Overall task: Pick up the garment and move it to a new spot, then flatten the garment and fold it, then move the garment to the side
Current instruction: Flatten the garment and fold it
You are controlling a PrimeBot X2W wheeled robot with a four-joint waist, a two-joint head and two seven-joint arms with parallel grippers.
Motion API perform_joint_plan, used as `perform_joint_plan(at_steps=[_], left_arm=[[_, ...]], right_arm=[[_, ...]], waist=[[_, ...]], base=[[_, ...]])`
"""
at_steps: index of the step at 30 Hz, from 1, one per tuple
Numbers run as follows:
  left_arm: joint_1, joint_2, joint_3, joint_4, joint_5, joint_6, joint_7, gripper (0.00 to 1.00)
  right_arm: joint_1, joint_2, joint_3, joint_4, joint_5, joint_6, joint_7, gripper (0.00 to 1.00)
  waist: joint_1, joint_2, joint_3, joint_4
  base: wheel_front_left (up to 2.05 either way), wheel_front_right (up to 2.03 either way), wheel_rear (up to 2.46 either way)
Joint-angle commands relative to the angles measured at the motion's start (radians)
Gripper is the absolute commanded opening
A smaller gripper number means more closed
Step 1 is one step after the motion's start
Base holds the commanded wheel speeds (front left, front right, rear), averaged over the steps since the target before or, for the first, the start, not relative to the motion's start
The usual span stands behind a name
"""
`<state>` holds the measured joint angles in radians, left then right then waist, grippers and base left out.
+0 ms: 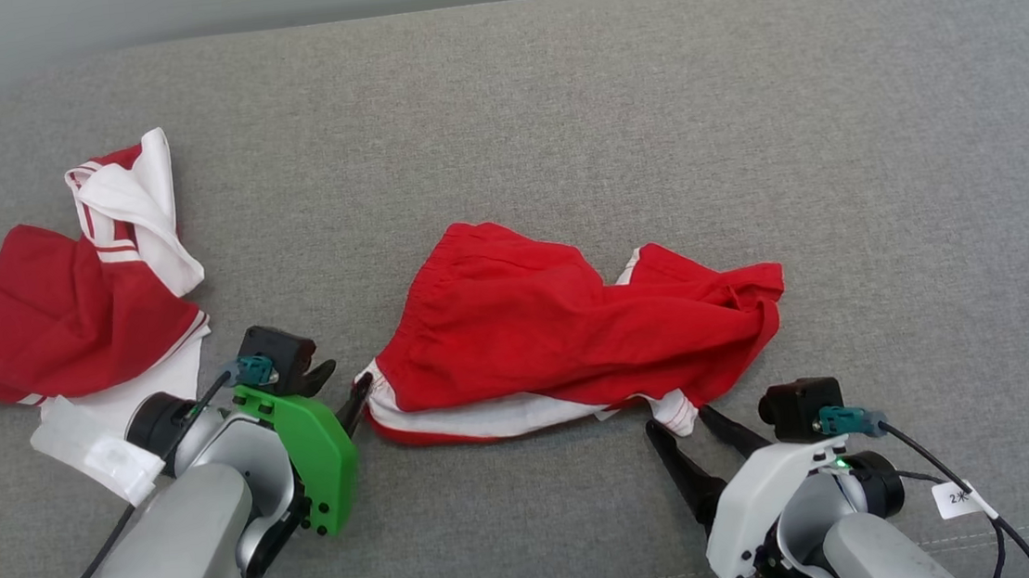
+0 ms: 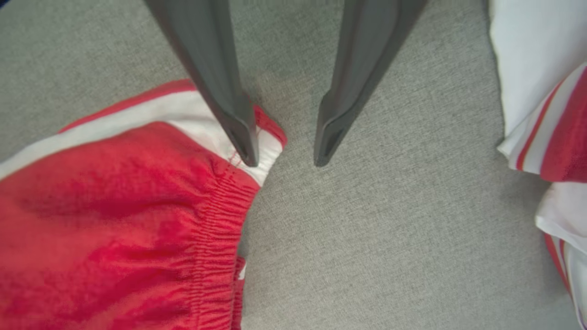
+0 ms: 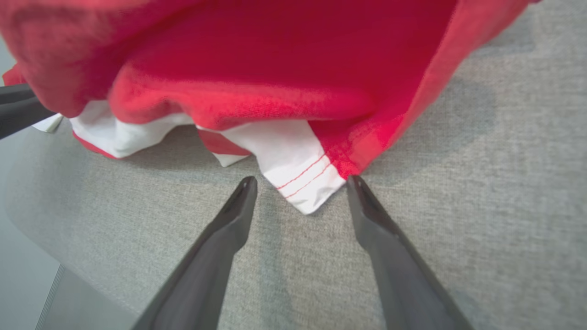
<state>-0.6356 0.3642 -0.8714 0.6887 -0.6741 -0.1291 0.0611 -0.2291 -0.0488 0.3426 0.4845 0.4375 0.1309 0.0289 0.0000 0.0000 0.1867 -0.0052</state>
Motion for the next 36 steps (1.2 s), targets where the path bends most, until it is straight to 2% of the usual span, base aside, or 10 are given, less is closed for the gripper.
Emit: perform_joint_plan(at_steps=[1, 7, 12, 16, 30, 31, 32, 33, 34, 36], left_arm=[[-0.016, 0.009, -0.009, 0.011, -0.015, -0.002, 0.005, 0.47], [-0.025, 0.007, -0.037, 0.041, -0.049, -0.002, -0.02, 0.2], [-0.032, -0.009, -0.057, 0.067, -0.063, -0.002, -0.043, 0.0], [-0.035, -0.016, -0.066, 0.081, -0.075, -0.002, -0.061, 0.0], [0.003, -0.051, -0.019, 0.163, -0.153, 0.006, -0.123, 0.0], [0.0, -0.05, -0.022, 0.161, -0.154, 0.004, -0.119, 0.15], [-0.001, -0.05, -0.026, 0.157, -0.156, 0.003, -0.117, 0.63], [0.002, -0.051, -0.027, 0.152, -0.165, 0.002, -0.115, 1.0], [0.002, -0.05, -0.03, 0.147, -0.166, 0.001, -0.114, 1.0], [-0.001, -0.048, -0.038, 0.133, -0.173, -0.001, -0.116, 1.0]], right_arm=[[0.002, -0.003, 0.005, 0.015, 0.0, 0.0, 0.001, 1.0], [0.009, -0.003, 0.018, 0.016, -0.001, 0.0, 0.002, 0.94], [0.011, -0.003, 0.011, 0.012, -0.008, 0.0, -0.001, 0.25], [0.01, -0.003, 0.003, 0.007, -0.016, 0.0, -0.014, 0.0], [0.027, -0.003, -0.081, -0.018, -0.077, 0.0, -0.021, 0.0], [0.029, -0.003, -0.086, -0.02, -0.081, 0.0, -0.018, 0.0], [0.033, -0.003, -0.09, -0.022, -0.087, 0.0, -0.014, 0.0], [0.038, -0.003, -0.092, -0.025, -0.095, 0.0, -0.01, 0.81], [0.042, -0.003, -0.094, -0.027, -0.101, 0.0, -0.005, 1.0], [0.046, -0.003, -0.093, -0.034, -0.102, 0.0, 0.002, 1.0]], waist=[[0.0, 0.0, -0.001, 0.002], [0.0, 0.0, -0.007, 0.002], [0.0, 0.0, -0.01, -0.002], [0.0, 0.0, -0.012, -0.006], [0.0, 0.0, -0.045, 0.002], [0.0, 0.0, -0.048, 0.003], [0.0, 0.0, -0.05, 0.003], [0.0, 0.0, -0.052, 0.004], [0.0, 0.0, -0.052, 0.004], [0.0, 0.0, -0.05, 0.004]], base=[[0.0, 0.0, 0.0], [0.0, 0.0, 0.0], [0.0, 0.0, 0.0], [0.0, 0.0, 0.0], [0.0, 0.0, 0.0], [0.0, 0.0, 0.0], [0.0, 0.0, 0.0], [0.0, 0.0, 0.0], [0.0, 0.0, 0.0], [0.0, 0.0, 0.0]])
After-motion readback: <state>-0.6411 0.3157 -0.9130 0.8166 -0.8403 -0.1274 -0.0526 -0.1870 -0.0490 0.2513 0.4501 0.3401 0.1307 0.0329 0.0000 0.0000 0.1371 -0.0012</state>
